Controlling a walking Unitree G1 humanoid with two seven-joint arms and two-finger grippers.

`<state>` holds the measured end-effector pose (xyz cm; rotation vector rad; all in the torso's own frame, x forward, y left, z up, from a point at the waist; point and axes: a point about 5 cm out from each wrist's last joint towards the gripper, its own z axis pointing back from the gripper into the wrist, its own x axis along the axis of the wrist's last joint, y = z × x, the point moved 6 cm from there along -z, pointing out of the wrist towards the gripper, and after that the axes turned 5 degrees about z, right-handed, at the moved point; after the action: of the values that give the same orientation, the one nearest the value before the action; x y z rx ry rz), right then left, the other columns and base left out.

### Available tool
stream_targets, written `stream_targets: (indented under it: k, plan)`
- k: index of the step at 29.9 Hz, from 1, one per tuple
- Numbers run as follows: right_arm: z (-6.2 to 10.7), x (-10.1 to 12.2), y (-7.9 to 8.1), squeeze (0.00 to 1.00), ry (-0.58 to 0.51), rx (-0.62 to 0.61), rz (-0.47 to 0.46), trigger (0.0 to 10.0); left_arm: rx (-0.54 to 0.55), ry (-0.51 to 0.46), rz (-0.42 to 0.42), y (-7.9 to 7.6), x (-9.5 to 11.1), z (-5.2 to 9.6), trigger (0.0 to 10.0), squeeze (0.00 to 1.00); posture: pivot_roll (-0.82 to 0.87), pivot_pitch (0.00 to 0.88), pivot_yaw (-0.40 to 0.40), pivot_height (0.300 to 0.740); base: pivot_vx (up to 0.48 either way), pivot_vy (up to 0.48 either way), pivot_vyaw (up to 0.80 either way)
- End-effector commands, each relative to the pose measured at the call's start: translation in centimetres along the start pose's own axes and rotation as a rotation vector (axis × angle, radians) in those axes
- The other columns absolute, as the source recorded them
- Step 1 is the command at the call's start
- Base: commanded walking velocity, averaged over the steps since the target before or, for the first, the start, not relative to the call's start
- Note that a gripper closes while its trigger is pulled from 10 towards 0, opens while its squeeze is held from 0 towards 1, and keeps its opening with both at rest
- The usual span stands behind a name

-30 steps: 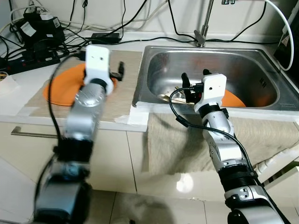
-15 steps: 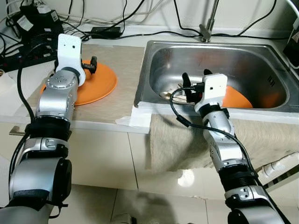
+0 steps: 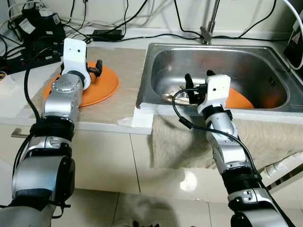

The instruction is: Kitchen organization

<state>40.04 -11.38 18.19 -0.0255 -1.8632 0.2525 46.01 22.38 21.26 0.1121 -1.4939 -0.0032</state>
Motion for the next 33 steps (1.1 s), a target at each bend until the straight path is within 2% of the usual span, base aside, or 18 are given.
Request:
stream_targets:
  k: [1, 3, 4, 7, 15, 23, 33]
  plan:
    - [0.2, -0.1, 0.0, 0.00, 0.004, 0.002, 0.004, 10.0, 0.040, -0.015, 0.024, 1.0, 0.6, -0.2, 0.0, 0.00, 0.03, 0.000, 0.040, 0.740, 0.000, 0.000, 0.00]
    - [0.2, -0.1, -0.1, 0.00, 0.005, 0.001, 0.005, 10.0, 0.051, -0.014, 0.025, 1.3, 0.5, -0.2, 0.0, 0.00, 0.03, 0.000, 0.039, 0.740, 0.000, 0.000, 0.00]
    - [0.3, -0.1, -0.2, 0.00, 0.006, 0.000, 0.006, 10.0, 0.051, -0.020, -0.007, 1.5, 0.7, -0.2, 0.0, 0.00, 0.02, 0.000, 0.040, 0.740, 0.000, 0.000, 0.00]
    - [0.3, -0.2, -0.3, 0.00, 0.007, -0.001, 0.008, 10.0, 0.047, -0.025, -0.031, 1.5, 0.8, -0.2, 0.0, 0.00, 0.02, 0.000, 0.039, 0.740, 0.000, 0.000, 0.00]
    - [0.2, -0.1, -0.6, 0.00, 0.007, -0.009, 0.009, 10.0, 0.054, -0.003, -0.024, 1.6, 0.2, -0.3, 0.0, 0.00, 0.02, 0.000, 0.041, 0.740, 0.000, 0.000, 0.00]
    - [0.4, -0.3, -0.7, 0.00, 0.011, -0.014, 0.011, 10.0, 0.081, -0.012, -0.060, 2.6, 0.5, -0.3, 0.0, 0.00, 0.02, 0.000, 0.042, 0.740, 0.000, 0.000, 0.00]
    - [0.3, 0.1, -1.1, 0.00, 0.003, -0.026, 0.009, 10.0, 0.042, 0.009, -0.084, 1.6, -0.2, -0.5, 0.0, 0.00, 0.00, 0.000, 0.048, 0.740, 0.000, 0.000, 0.00]
